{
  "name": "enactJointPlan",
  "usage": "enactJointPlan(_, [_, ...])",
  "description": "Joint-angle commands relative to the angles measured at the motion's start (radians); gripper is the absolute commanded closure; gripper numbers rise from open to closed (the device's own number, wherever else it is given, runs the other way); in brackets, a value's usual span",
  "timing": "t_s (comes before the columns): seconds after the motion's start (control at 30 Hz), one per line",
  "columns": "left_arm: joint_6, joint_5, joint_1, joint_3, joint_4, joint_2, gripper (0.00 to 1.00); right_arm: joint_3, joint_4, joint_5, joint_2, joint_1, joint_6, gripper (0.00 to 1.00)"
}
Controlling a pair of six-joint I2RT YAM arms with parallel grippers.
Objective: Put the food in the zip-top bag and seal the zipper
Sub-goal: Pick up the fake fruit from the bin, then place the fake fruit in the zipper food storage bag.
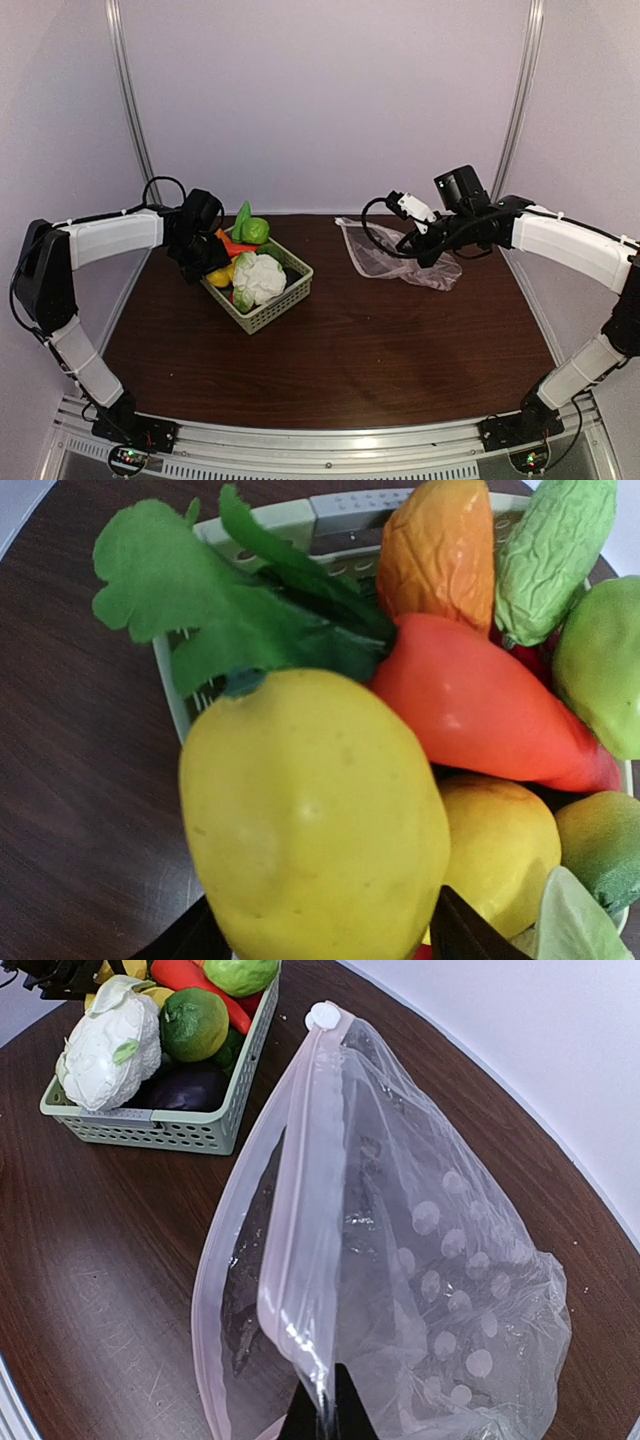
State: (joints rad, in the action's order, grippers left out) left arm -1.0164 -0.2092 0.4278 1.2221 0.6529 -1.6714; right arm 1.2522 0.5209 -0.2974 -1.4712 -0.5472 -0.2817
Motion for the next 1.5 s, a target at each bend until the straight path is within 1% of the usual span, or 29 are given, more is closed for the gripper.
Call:
enactJointPlan(0.0, [0.013,-0.03,-0.009,0.047,-0.044,-0.009,0.37,-0.025,-0.014,-0.017,0.013,0.006,0.012,0.99])
enactJointPlan(0.07, [0.025,-0.043,-0.009,0.05,-0.045,-0.003,0.46,-0.028,-0.015,-0.017,0.015,0.006,0.012,0.99])
enactJointPlan(0.13, [0.039,-0.043,-0.009,0.051,-0.047,0.003,0.51,-0.03,-0.016,-0.018,0.017,0.006,0.012,0.99])
enactJointPlan(0.2, [0.055,-0.035,-0.009,0.051,-0.047,0.012,0.61,-0.031,-0.014,-0.017,0.017,0.008,0.013,0.99])
enactJointPlan(0.33, [0.069,0.001,-0.002,0.054,-0.018,0.09,0.69,-0.017,-0.001,-0.017,0.021,0.006,0.014,0.99])
enactJointPlan(0.4, [0.104,0.0,0.017,0.068,-0.005,0.148,0.72,-0.011,0.007,-0.019,0.023,0.007,0.014,0.99])
enactJointPlan(0.5, [0.137,-0.017,0.06,0.122,0.032,0.21,0.72,0.003,0.021,-0.029,0.023,0.007,0.015,0.99])
enactJointPlan(0.57, [0.177,0.011,0.1,0.139,-0.015,0.24,0.72,0.015,0.03,-0.036,0.02,0.007,0.02,0.99])
enactJointPlan(0.67, [0.274,0.074,0.198,0.129,-0.232,0.269,0.72,0.039,0.044,-0.056,0.013,0.007,0.039,0.99])
enactJointPlan(0.7, [0.304,0.081,0.253,0.111,-0.325,0.276,0.72,0.05,0.047,-0.067,0.011,0.007,0.049,1.0])
enactJointPlan(0.8, [0.373,0.127,0.351,0.031,-0.624,0.278,0.72,0.091,0.067,-0.117,0.002,0.007,0.082,1.0])
enactJointPlan(0.87, [0.393,0.154,0.397,0.016,-0.79,0.24,0.72,0.123,0.087,-0.155,-0.008,0.007,0.103,1.0])
enactJointPlan(0.93, [0.407,0.183,0.434,0.045,-0.879,0.162,0.72,0.151,0.106,-0.193,-0.015,0.007,0.12,1.0])
enactJointPlan(0.97, [0.411,0.194,0.45,0.072,-0.904,0.124,0.72,0.162,0.114,-0.211,-0.019,0.007,0.128,1.0])
enactJointPlan(1.07, [0.398,0.188,0.483,0.164,-0.894,0.017,0.72,0.174,0.113,-0.242,-0.022,0.007,0.154,1.0])
enactJointPlan(1.23, [0.341,0.112,0.517,0.187,-0.942,-0.074,0.72,0.177,0.101,-0.311,-0.021,0.007,0.18,1.0])
enactJointPlan(1.33, [0.312,0.062,0.522,0.194,-0.942,-0.108,0.7,0.178,0.094,-0.336,-0.015,0.007,0.195,1.0])
enactJointPlan(1.4, [0.307,0.067,0.523,0.203,-0.945,-0.129,0.63,0.179,0.085,-0.354,-0.01,0.009,0.205,1.0])
enactJointPlan(1.47, [0.299,0.076,0.525,0.212,-0.945,-0.141,0.5,0.179,0.075,-0.375,-0.008,0.014,0.217,1.0])
